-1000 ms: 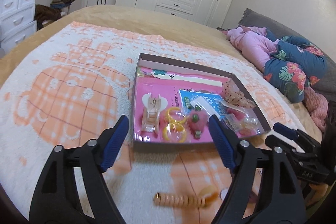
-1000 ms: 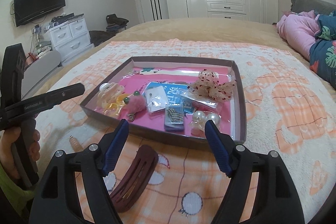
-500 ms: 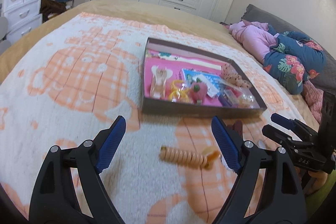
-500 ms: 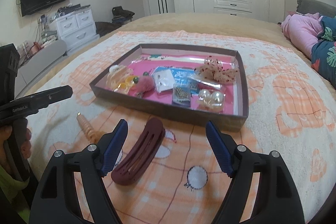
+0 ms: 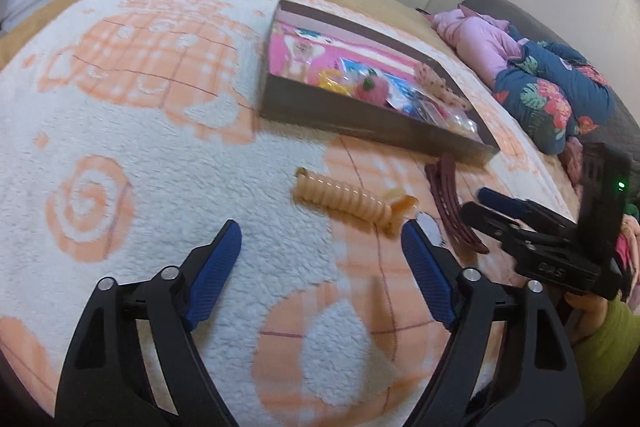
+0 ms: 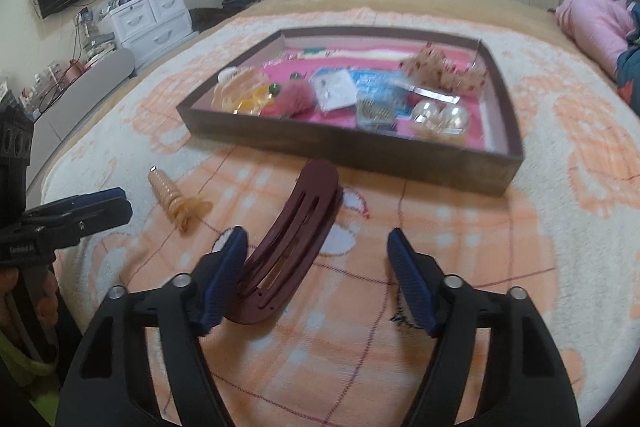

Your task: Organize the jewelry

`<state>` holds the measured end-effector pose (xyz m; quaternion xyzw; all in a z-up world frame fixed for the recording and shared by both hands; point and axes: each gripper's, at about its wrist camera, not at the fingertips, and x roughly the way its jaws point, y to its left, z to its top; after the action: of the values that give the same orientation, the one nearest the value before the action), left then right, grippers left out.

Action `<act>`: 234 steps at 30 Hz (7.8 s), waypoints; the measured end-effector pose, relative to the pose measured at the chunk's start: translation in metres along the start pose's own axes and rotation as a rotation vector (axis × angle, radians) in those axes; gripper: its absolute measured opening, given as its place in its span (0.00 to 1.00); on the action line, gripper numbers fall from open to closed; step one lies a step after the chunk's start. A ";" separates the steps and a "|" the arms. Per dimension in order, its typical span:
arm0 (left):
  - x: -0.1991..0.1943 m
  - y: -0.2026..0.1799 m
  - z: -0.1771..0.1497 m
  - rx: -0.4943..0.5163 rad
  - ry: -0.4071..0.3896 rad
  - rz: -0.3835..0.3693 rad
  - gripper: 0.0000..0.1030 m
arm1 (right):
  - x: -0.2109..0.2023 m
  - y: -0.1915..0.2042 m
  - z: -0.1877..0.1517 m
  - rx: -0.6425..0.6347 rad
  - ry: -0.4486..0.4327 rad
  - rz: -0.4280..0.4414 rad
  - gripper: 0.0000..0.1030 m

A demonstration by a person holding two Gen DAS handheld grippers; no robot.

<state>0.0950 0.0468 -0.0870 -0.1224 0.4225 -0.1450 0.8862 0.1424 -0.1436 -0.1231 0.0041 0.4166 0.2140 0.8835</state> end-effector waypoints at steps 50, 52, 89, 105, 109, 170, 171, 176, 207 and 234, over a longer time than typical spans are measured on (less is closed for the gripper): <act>0.017 -0.059 0.091 0.047 -0.158 -0.152 0.12 | -0.053 -0.052 0.028 0.043 -0.206 -0.105 0.31; 0.021 -0.061 0.100 0.043 -0.163 -0.156 0.11 | -0.053 -0.055 0.032 0.050 -0.211 -0.108 0.31; 0.087 -0.055 0.115 0.049 -0.109 -0.064 0.11 | 0.036 -0.094 0.091 0.077 -0.122 -0.187 0.32; 0.066 -0.056 0.103 0.074 -0.135 -0.026 0.42 | -0.008 -0.078 0.062 0.079 -0.204 -0.170 0.58; 0.054 -0.055 0.095 0.089 -0.159 -0.015 0.49 | -0.026 -0.069 0.051 0.074 -0.244 -0.173 0.69; -0.049 -0.068 -0.004 0.186 -0.445 0.187 0.89 | -0.124 -0.010 -0.045 0.001 -0.651 -0.340 0.94; -0.049 -0.068 -0.004 0.185 -0.448 0.186 0.89 | -0.125 -0.011 -0.045 0.009 -0.654 -0.337 0.94; -0.050 -0.072 -0.006 0.201 -0.461 0.182 0.89 | -0.127 -0.009 -0.047 0.015 -0.665 -0.335 0.94; -0.054 -0.072 -0.007 0.202 -0.482 0.188 0.89 | -0.120 -0.007 -0.051 0.008 -0.646 -0.336 0.94; -0.056 -0.069 -0.007 0.202 -0.484 0.200 0.89 | -0.121 -0.007 -0.050 0.007 -0.648 -0.337 0.94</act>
<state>0.0452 0.0019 -0.0281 -0.0223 0.1920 -0.0647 0.9790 0.0399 -0.2048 -0.0684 0.0062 0.1107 0.0516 0.9925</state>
